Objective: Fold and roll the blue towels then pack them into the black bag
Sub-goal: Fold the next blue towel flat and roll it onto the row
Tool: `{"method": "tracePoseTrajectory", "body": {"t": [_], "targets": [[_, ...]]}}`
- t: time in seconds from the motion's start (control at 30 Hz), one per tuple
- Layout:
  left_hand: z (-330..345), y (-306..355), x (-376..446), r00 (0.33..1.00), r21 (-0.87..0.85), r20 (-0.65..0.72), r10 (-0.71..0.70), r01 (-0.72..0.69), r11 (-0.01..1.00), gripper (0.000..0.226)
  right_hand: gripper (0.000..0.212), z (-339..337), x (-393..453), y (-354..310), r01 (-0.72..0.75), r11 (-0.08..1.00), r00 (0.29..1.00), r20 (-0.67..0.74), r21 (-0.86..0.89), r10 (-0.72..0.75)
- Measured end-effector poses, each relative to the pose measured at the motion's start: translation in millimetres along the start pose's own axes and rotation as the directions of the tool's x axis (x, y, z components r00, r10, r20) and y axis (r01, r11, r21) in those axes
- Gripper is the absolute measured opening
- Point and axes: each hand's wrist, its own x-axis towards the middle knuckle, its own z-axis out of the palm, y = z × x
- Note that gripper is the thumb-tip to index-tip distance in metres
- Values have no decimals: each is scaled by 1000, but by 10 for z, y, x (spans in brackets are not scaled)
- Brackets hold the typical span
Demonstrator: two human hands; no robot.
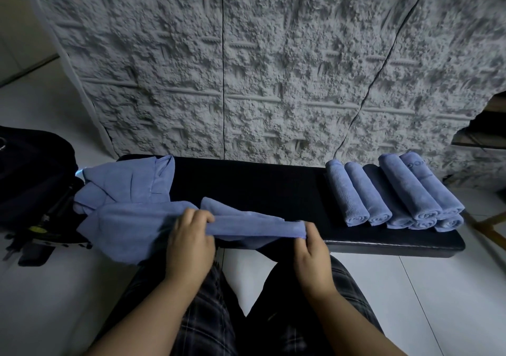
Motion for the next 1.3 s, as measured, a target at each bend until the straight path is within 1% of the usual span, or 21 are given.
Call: {"method": "tracePoseTrajectory", "body": {"t": [0.07,0.13,0.17,0.23,0.3,0.4,0.43,0.5,0.57,0.6,0.63,0.67,0.73,0.77,0.83,0.9,0.97,1.03,1.1,1.2,1.3], "targets": [[-17,-116,35,995,-17,-51,-91,90,996,14,19,-22,42,1,-97,995,989,-107,34,100],[2,-220,51,981,-72,-55,-184,180,981,2,18,-40,65,-2,-166,984,970,-170,63,174],[15,-240,49,975,-96,-36,-219,215,972,6,18,-42,71,-2,-189,980,964,-178,67,198],[35,-231,30,976,-119,-7,-219,217,969,11,17,-50,74,-9,-209,976,962,-166,58,216],[5,-126,11,986,-126,1,-165,164,978,14,15,-40,71,-18,-212,976,966,-140,47,217],[-46,85,-18,996,-178,83,-45,59,982,10,14,-18,32,-40,-170,985,983,-58,32,171],[-71,164,-24,993,-202,121,-4,29,979,9,21,-1,8,-38,-135,991,991,-12,13,135],[-86,286,-44,983,-242,177,49,-4,970,5,45,38,-43,-10,-22,996,990,137,-88,34],[-98,415,-60,974,-294,208,93,-28,955,3,65,98,-62,29,103,974,954,298,-201,-39],[-100,478,-72,964,-309,236,124,-47,950,5,69,121,-68,45,157,958,935,348,-241,-65],[-98,539,-89,948,-318,280,152,-58,946,8,66,134,-68,44,196,945,922,378,-260,-87],[-92,588,-106,930,-327,324,174,-62,943,11,53,134,-69,23,219,942,915,388,-253,-108],[-86,636,-117,903,-358,386,190,-43,933,11,17,105,-78,-4,207,956,929,349,-206,-125],[-97,630,-103,892,-363,411,189,-30,931,11,11,83,-79,-26,172,970,946,303,-170,-115],[-123,562,-46,865,-337,456,210,-51,940,17,14,23,-75,-62,83,991,982,181,-106,-63],[-143,453,17,843,-232,483,238,-139,963,18,16,-32,-56,-81,21,999,997,79,-28,-19],[-176,335,73,879,-129,424,220,-182,975,8,19,-62,-36,-92,-25,998,1000,-15,65,26],[-229,203,115,930,-104,333,155,-127,986,10,19,-88,5,-57,-67,992,991,-108,111,79],[-300,92,154,961,-88,268,71,-49,995,8,15,-104,37,-39,-114,984,977,-164,137,136],[-346,-33,194,970,-52,241,-18,31,998,8,12,-112,74,6,-170,973,964,-176,159,197],[-355,48,185,964,-158,251,-85,127,979,8,7,-111,102,32,-205,964,953,-188,170,236]]}}
